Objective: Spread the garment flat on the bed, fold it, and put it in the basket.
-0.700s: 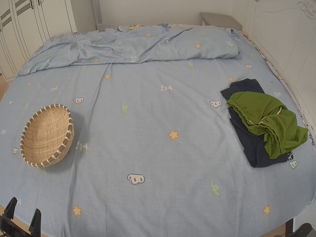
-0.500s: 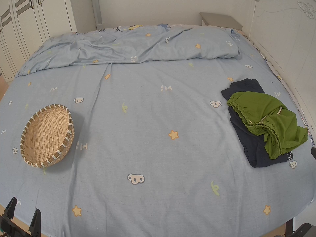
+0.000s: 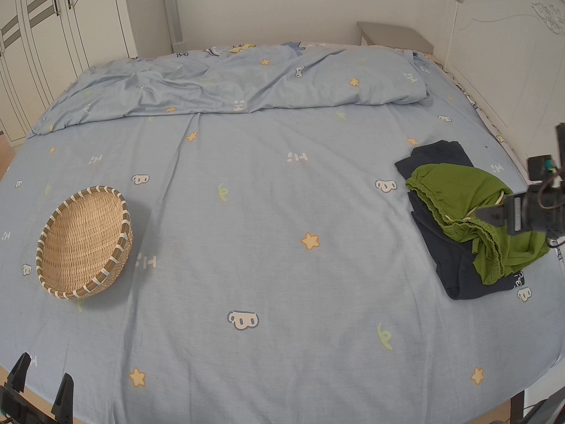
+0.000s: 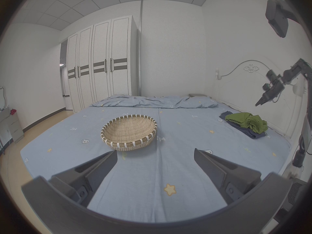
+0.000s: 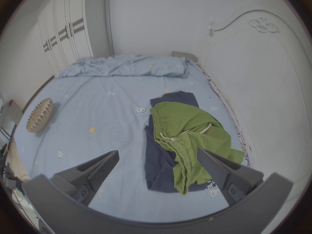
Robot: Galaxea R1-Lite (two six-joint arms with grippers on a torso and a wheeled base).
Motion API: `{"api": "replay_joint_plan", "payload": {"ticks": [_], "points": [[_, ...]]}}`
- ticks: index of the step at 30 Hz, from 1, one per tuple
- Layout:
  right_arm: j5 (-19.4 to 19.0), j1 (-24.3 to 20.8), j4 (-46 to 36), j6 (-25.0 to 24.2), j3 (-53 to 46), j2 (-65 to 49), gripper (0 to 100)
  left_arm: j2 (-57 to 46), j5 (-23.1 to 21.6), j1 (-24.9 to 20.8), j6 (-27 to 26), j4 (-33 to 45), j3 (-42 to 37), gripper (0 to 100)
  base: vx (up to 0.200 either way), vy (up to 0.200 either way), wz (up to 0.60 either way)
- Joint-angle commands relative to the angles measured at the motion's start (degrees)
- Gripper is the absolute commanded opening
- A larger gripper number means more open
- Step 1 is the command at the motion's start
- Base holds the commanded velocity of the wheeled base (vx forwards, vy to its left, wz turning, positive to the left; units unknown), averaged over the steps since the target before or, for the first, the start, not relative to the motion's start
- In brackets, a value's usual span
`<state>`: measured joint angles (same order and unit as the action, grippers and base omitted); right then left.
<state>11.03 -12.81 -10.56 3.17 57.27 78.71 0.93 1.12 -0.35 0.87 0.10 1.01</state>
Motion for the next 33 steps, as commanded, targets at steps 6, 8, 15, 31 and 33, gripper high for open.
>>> {"api": "replay_joint_plan", "payload": {"ticks": [6,8,15,31,33], "points": [[7.1,-1.8,6.0,2.2,12.3,28.6,100,-0.9,0.0,0.0,0.0,0.0,-0.9,100,0.000,0.000,0.00],[7.6,-1.4,6.2,2.1,13.1,30.1,100,-0.9,0.0,0.0,0.0,0.0,-0.9,100,0.000,0.000,0.00],[11.9,-0.7,9.2,3.2,15.4,33.6,100,-0.9,0.0,0.0,0.0,0.0,-0.9,100,0.000,0.000,0.00],[11.9,-0.5,9.2,3.7,19.3,38.0,100,-0.9,0.0,0.0,0.0,0.0,-0.9,100,0.000,0.000,0.00],[11.9,-0.5,9.2,3.7,19.4,38.4,100,-0.9,0.0,0.0,0.0,0.0,-0.9,100,0.000,0.000,0.00]]}}
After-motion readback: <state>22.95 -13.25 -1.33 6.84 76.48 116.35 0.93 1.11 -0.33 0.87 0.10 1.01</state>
